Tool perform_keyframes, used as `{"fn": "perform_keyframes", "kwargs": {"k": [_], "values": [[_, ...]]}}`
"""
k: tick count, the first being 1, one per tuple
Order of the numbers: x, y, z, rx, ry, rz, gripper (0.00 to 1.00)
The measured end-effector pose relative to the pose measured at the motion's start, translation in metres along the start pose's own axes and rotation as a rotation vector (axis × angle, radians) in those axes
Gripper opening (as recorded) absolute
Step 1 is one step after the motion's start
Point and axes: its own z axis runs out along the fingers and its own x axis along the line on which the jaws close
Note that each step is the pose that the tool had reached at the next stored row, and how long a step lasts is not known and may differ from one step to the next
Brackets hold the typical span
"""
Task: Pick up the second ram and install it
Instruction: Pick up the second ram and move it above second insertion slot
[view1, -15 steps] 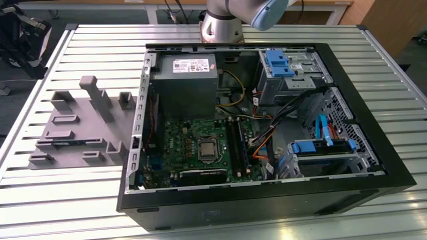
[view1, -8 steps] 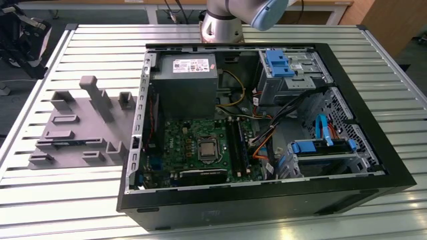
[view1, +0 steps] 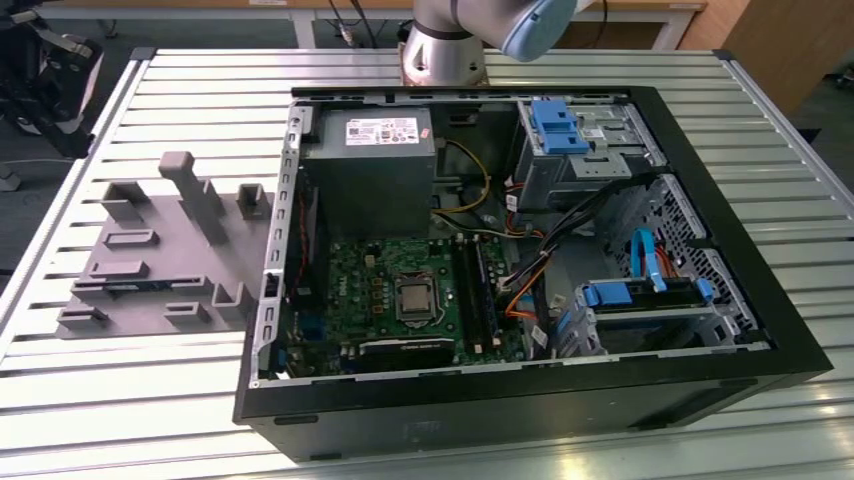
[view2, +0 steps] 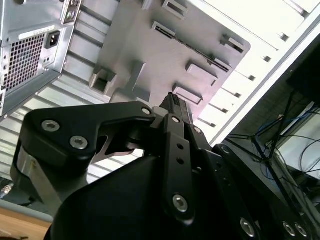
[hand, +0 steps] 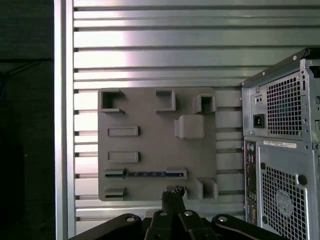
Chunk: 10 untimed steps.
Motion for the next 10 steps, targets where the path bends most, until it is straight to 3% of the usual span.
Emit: {"fn": "perform_keyframes", "kwargs": {"k": [10], "values": [[0.0002, -0.0001, 0.0007, -0.0041, 0.0079, -0.18, 0.11]]}}
